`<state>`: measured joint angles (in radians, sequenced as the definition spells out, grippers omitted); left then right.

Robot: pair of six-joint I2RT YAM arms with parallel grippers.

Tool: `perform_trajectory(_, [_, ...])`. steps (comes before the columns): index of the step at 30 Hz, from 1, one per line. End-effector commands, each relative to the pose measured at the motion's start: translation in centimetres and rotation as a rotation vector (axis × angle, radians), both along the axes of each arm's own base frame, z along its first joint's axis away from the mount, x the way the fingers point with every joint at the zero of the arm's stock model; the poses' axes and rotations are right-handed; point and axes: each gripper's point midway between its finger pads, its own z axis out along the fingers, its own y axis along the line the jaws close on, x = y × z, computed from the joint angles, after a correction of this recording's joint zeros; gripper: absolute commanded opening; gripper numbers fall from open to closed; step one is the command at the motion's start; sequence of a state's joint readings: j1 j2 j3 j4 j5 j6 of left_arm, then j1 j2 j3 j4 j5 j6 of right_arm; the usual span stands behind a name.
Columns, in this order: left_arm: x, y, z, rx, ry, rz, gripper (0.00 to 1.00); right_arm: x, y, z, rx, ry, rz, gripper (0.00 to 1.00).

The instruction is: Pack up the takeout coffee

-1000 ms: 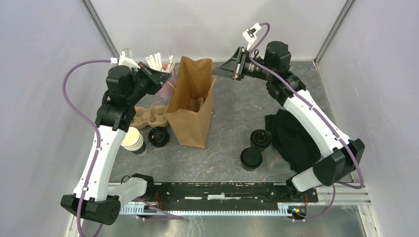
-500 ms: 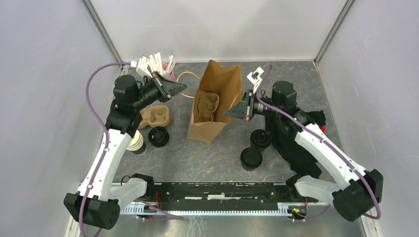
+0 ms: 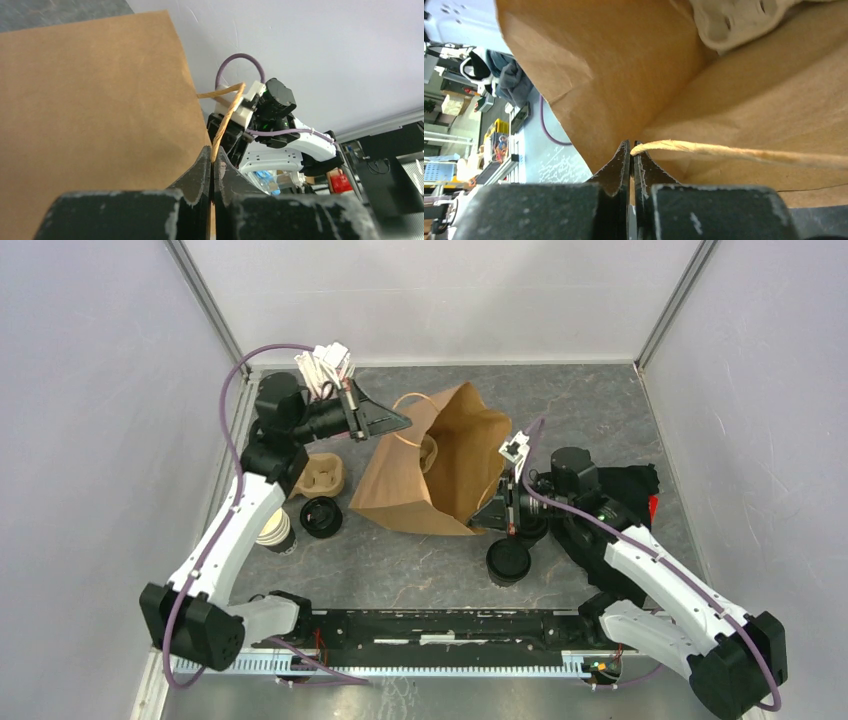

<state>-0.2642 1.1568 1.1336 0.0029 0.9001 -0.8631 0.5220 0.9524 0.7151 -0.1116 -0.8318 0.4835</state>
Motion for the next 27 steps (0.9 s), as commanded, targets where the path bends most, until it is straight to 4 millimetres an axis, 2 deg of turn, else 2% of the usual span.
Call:
perform_trajectory(1, [-0.6,-2.2,1.2,-0.010,-0.001,-0.099,0.02,-1.2,-0.5,-0.7,-0.034,-0.051,0.061,0.02])
perform_trajectory(8, [0.6,-2.1,-0.4,0.018,0.062,-0.037,0.02,-0.1,0.1,1.4,-0.080,-0.144,0.107,0.03])
perform_trajectory(10, [0.9,-2.1,-0.2,0.010,0.076,-0.030,0.02,1.1,0.0,2.8,-0.111,-0.179,0.061,0.03])
perform_trajectory(13, [1.3,-2.2,1.5,-0.047,0.060,-0.012,0.02,2.6,0.2,6.0,-0.118,-0.216,0.024,0.03])
perform_trajectory(15, [2.6,-1.7,1.1,-0.004,0.076,0.072,0.02,3.8,0.2,7.5,-0.119,-0.218,-0.032,0.02])
perform_trajectory(16, [3.7,-0.8,-0.6,0.065,0.152,0.172,0.02,4.5,0.3,8.7,-0.115,-0.239,-0.065,0.01])
perform_trajectory(18, [4.7,0.5,-1.6,0.140,0.196,0.275,0.02,5.8,0.7,11.5,-0.056,-0.268,-0.122,0.00])
perform_trajectory(20, [5.5,3.0,-3.2,0.240,0.262,0.434,0.02,6.7,2.1,14.5,0.085,-0.289,-0.137,0.00])
perform_trajectory(22, [5.7,5.4,-3.4,0.278,0.278,0.546,0.02,7.9,3.4,16.4,0.186,-0.280,-0.138,0.00])
perform_trajectory(24, [6.3,7.9,-2.9,0.280,0.255,0.674,0.02,10.3,4.6,18.0,0.212,-0.278,-0.170,0.00])
perform_trajectory(25, [6.5,8.5,-2.4,0.261,0.238,0.713,0.02,11.8,5.1,19.2,0.209,-0.281,-0.188,0.00])
perform_trajectory(27, [7.3,8.4,-1.8,0.201,0.215,0.727,0.02,14.4,5.7,21.4,0.169,-0.284,-0.231,0.00])
